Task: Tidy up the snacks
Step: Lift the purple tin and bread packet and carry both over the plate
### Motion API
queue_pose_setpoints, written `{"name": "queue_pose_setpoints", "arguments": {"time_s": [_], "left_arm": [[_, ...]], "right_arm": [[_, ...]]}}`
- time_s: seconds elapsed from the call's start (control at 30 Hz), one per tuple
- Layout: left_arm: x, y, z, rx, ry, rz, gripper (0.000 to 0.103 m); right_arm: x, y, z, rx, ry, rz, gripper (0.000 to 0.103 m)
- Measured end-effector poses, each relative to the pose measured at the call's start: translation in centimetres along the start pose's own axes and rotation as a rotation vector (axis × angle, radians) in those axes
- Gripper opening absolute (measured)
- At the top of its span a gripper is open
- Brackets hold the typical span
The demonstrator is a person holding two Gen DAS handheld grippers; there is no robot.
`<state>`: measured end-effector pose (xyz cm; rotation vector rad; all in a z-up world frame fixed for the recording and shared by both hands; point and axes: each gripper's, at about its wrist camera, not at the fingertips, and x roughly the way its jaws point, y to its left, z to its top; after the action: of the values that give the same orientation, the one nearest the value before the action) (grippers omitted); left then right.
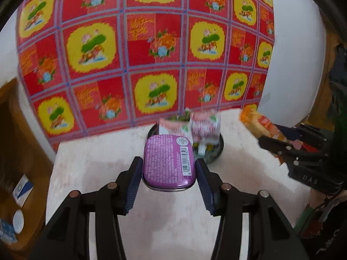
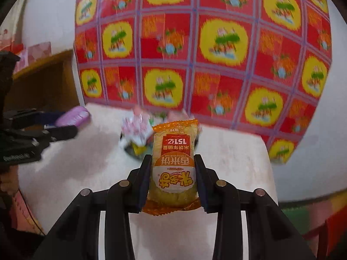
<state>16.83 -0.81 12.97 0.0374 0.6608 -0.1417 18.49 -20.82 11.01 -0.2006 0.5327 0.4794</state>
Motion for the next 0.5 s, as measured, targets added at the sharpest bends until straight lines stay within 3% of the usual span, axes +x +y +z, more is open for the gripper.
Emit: {"name": "queue_pose_setpoints", "arguments": {"time_s": [0.2,0.5], "left_arm": [[3.6,0.9,2.5,-0.056,-0.099,-0.076,0.052],[8.4,2.0,2.1,-0.069,-0.154,-0.18,0.052]], "right_arm": [[3.6,0.3,2.8,0.018,-0.126,0.106,0.038],[10.1,-0.5,3.0,0.101,-0.049,0.177,0.038]]}}
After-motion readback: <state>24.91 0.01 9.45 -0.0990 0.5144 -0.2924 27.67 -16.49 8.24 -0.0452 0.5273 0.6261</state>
